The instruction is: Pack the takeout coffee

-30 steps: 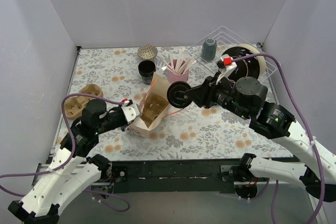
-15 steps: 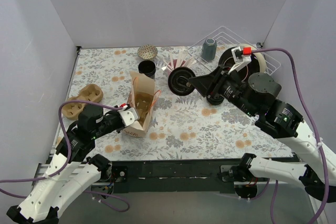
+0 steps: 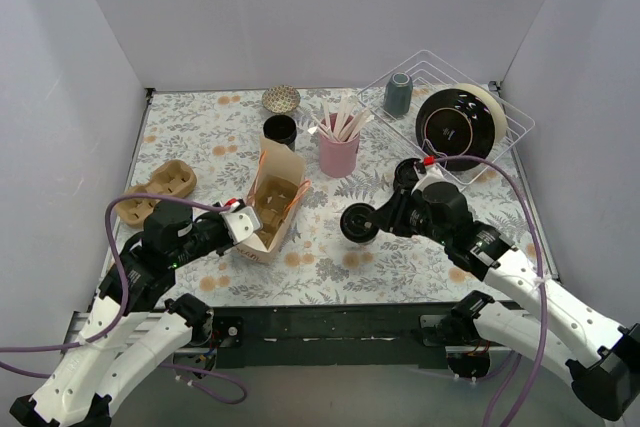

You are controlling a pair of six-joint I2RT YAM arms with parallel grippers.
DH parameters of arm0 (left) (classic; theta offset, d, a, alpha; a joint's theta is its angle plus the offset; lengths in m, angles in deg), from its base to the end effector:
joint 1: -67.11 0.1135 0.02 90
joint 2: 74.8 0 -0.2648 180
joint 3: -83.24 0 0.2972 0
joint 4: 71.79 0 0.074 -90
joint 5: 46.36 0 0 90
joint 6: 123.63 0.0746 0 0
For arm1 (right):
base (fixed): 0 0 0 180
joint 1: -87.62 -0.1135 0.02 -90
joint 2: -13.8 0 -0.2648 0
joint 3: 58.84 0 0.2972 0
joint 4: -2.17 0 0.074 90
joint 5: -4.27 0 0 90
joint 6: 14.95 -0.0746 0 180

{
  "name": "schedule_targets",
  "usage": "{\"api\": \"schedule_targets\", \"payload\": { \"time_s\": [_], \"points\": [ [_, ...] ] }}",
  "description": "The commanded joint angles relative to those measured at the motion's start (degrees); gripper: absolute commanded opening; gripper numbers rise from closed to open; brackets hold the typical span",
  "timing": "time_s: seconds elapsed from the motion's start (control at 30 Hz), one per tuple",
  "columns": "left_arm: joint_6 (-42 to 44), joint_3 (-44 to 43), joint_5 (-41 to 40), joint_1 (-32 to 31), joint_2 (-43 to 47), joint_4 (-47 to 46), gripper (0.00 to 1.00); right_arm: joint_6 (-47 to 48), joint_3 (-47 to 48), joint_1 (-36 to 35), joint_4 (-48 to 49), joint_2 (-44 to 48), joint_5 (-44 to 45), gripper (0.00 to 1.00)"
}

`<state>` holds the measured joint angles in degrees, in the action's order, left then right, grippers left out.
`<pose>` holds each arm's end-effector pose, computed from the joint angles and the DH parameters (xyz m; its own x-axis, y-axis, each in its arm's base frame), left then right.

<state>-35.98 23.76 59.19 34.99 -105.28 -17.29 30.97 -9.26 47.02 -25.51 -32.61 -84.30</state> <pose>0.1447 -0.1144 0.3291 -0.3937 0.2005 -0.8971 0.7016 0.6961 -0.1523 0.2057 0.1739 0.2601 -0.6669 0.3444 -0.6608 -0.2358 0.7437 0.6255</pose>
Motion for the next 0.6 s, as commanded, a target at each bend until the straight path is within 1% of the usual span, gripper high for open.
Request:
{"api": "schedule_targets", "payload": {
  "time_s": [0.0, 0.13, 0.2, 0.27, 0.3, 0.33, 0.4, 0.43, 0.57],
  "points": [
    [-1.5, -1.8, 0.3, -0.2, -0.6, 1.6, 0.00, -3.1, -4.0, 1.7, 11.5, 4.4, -4.2, 0.01],
    [-2.8, -1.6, 1.8, -0.2, -0.7, 0.4, 0.00, -5.8, -9.0, 2.6, 11.6, 7.6, -4.8, 0.01],
    [-3.2, -1.7, 2.7, -0.2, -1.2, 0.5, 0.00, -9.0, -12.6, 2.6, 11.6, 8.9, -4.6, 0.02],
    [-3.5, -1.7, 5.0, -0.3, -1.3, 0.2, 0.00, -10.4, -14.5, 2.5, 10.7, 10.7, -3.5, 0.03],
    [-3.7, -1.8, 6.1, -0.2, -1.6, 0.2, 0.00, -10.9, -15.6, 2.6, 9.6, 11.3, -2.8, 0.07],
    [-3.9, -1.8, 8.5, -0.2, -1.8, 0.1, 0.00, -11.1, -16.4, 2.6, 8.7, 12.5, -1.9, 0.09],
    [-4.2, -1.9, 10.5, -0.2, -2.4, 0.2, 0.00, -12.0, -17.4, 2.6, 8.3, 13.6, -1.8, 0.14],
    [-4.4, -2.0, 11.5, -0.2, -2.5, 0.2, 0.00, -12.3, -17.7, 2.6, 7.3, 14.4, 0.1, 0.17],
    [-4.5, -1.8, 10.9, -0.2, -2.6, -0.8, 0.00, -12.8, -16.3, 2.6, 2.5, 15.6, 2.4, 0.29]
  ]
}}
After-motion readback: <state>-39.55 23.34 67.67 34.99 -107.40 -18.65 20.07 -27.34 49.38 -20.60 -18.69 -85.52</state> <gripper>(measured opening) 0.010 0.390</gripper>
